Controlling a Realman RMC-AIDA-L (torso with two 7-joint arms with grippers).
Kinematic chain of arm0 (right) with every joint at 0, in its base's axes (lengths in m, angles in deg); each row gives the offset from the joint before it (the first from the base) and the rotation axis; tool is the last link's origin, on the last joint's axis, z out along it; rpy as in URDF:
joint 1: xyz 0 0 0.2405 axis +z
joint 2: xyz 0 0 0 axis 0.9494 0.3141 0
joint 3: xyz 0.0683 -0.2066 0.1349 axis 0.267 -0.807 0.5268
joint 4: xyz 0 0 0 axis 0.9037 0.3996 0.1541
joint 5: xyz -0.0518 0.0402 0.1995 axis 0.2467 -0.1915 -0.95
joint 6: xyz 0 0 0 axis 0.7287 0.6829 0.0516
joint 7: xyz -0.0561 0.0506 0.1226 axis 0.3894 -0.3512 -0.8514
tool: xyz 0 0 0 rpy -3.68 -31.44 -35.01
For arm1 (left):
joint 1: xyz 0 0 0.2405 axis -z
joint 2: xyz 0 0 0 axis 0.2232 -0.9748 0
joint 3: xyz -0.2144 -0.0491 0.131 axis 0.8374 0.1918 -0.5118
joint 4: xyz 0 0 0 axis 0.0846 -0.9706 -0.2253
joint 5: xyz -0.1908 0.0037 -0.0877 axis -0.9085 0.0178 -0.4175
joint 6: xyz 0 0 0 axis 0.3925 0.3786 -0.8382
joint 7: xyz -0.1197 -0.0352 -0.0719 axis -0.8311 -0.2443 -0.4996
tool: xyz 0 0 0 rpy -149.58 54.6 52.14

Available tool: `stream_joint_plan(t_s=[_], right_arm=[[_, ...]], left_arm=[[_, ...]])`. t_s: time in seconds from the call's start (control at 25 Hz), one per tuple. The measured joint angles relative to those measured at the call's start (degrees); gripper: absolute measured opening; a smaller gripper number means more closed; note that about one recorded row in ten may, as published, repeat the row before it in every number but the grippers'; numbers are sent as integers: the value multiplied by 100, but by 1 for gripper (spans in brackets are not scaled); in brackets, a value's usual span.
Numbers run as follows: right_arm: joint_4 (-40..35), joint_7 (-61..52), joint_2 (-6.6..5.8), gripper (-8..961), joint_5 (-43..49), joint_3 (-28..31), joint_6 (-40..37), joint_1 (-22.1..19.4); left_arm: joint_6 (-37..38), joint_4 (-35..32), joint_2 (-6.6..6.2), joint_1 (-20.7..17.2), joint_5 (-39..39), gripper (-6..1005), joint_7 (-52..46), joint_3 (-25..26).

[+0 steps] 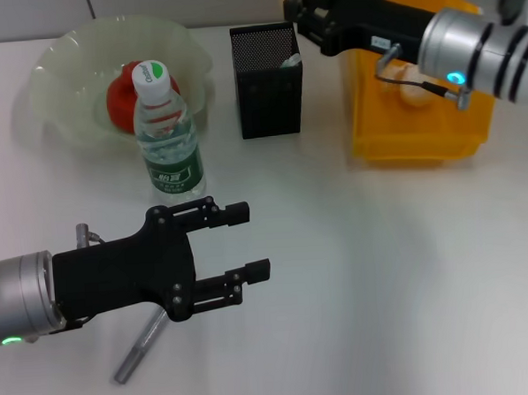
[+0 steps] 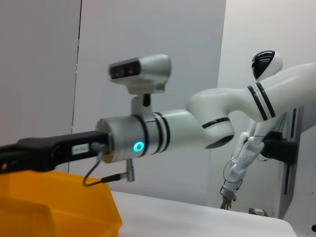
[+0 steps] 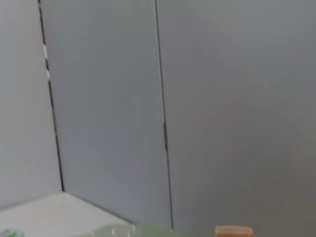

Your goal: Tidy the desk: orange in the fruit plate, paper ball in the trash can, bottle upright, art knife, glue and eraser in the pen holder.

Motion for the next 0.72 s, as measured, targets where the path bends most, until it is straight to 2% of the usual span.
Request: stream_joint_plan(t_s=[0.16, 0.56, 0.72], right_arm=[[17, 15, 3, 247, -11, -337, 397, 152], [-21, 33, 4, 248, -25, -552, 449, 178], [-22, 110, 4, 355, -28, -551, 453, 180]], left_arm=[[-21, 0, 0, 2, -2, 681, 0, 0], [-128, 0, 0, 79, -2, 682, 0, -30], [-136, 0, 0, 96, -1, 682, 0, -31]])
